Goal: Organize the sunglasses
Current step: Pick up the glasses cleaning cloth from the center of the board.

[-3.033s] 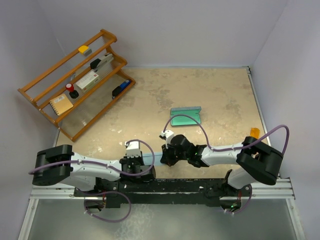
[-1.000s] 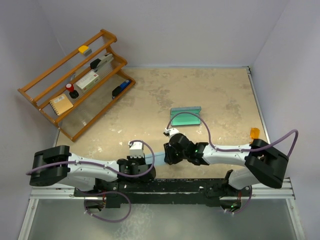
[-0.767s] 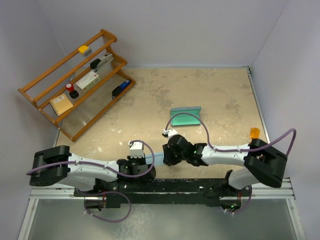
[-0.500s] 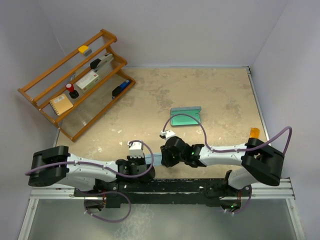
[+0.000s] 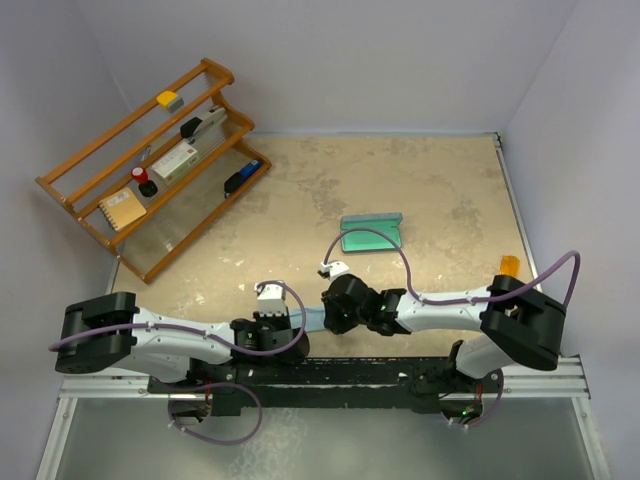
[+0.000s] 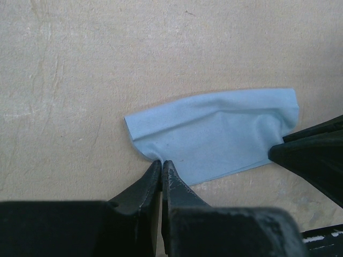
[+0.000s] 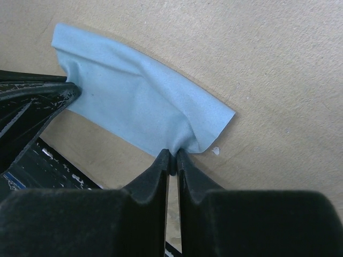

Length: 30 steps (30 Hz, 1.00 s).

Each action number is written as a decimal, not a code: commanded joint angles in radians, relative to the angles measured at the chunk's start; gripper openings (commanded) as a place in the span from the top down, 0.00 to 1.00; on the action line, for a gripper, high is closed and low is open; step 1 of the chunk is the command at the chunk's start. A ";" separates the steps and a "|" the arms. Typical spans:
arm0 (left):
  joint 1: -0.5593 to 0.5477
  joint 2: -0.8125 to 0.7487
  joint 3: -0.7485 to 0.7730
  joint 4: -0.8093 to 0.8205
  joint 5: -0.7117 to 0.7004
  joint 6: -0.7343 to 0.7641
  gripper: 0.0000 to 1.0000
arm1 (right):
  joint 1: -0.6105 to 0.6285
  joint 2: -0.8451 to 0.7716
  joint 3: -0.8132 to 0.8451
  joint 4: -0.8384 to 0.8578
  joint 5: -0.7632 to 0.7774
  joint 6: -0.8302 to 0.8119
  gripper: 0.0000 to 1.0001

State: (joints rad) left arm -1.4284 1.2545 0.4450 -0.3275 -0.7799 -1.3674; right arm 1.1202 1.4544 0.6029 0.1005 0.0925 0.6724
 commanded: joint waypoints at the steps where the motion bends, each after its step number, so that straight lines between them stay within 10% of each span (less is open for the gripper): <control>1: -0.004 0.002 -0.015 0.010 0.019 0.013 1.00 | 0.004 -0.017 0.007 -0.038 0.043 0.006 0.91; 11: -0.005 0.022 -0.005 0.040 0.016 0.023 1.00 | 0.004 -0.015 0.005 -0.025 0.034 -0.006 0.99; 17: -0.004 0.024 0.000 0.030 0.017 0.029 1.00 | 0.004 -0.030 0.004 -0.056 0.051 -0.011 0.72; 30: -0.005 -0.042 0.003 -0.092 -0.015 0.018 1.00 | 0.003 -0.053 0.020 -0.119 0.051 -0.019 0.73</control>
State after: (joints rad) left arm -1.4284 1.2434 0.4503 -0.3714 -0.7776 -1.3643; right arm 1.1210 1.4239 0.6029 0.0425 0.1173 0.6666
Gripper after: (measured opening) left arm 0.003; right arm 0.280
